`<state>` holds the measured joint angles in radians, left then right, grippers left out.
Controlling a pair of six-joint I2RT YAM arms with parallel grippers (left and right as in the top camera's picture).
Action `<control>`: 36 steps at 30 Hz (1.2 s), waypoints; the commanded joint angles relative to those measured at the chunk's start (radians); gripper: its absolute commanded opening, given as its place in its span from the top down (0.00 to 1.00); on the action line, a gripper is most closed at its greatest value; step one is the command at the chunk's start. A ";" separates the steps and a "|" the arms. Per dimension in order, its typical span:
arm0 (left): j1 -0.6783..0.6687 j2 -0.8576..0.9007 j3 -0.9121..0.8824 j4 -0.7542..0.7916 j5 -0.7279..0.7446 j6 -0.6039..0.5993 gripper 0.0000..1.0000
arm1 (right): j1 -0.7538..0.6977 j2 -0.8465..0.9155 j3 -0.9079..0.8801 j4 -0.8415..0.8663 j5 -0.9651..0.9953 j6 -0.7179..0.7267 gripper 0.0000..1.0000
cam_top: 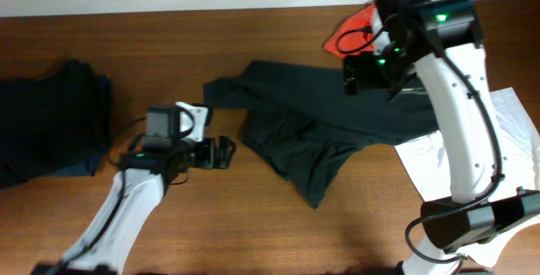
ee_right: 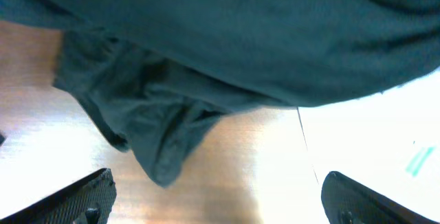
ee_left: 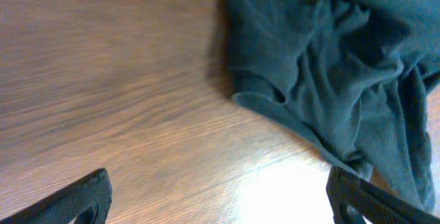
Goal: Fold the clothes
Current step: 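Grasp the shirt's left edge with the left gripper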
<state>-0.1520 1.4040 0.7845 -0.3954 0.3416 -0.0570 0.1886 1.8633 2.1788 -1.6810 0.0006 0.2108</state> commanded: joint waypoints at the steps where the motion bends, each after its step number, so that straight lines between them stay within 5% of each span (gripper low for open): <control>1: -0.080 0.132 0.011 0.096 0.021 -0.011 0.01 | -0.057 -0.013 0.008 -0.018 -0.004 0.011 0.01; 7: -0.181 0.331 0.011 0.352 0.018 -0.011 0.09 | -0.085 -0.013 0.008 -0.018 -0.034 0.011 0.01; 10: -0.213 0.396 0.011 0.478 0.007 -0.011 0.39 | -0.085 -0.013 0.008 -0.018 -0.030 0.007 0.01; 12: -0.216 0.414 0.011 0.505 -0.080 -0.011 1.00 | -0.085 -0.013 0.008 -0.018 -0.008 0.007 0.01; 16: -0.158 0.364 0.043 0.457 -0.212 -0.011 1.00 | -0.087 -0.013 0.008 -0.018 0.105 0.008 0.01; 24: 0.177 0.157 0.258 0.361 -0.241 -0.089 1.00 | -0.111 -0.011 0.007 -0.018 0.127 0.004 0.01; 25: 0.211 0.164 0.264 0.363 -0.253 -0.089 0.88 | -0.111 -0.011 0.007 -0.018 0.123 0.004 0.01; 27: 0.227 0.187 0.264 0.340 -0.253 -0.089 0.05 | -0.111 -0.011 0.007 -0.018 0.113 0.004 0.01; 31: 0.225 0.238 0.264 0.189 -0.247 -0.089 0.01 | -0.111 -0.011 0.007 -0.018 0.112 0.004 0.01; 36: 0.197 0.314 0.264 -0.057 0.014 -0.089 0.01 | -0.111 -0.011 0.007 -0.018 0.082 0.004 0.01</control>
<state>0.0692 1.6791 1.0489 -0.3977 0.1738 -0.1398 0.0830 1.8633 2.1784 -1.6928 0.0978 0.2104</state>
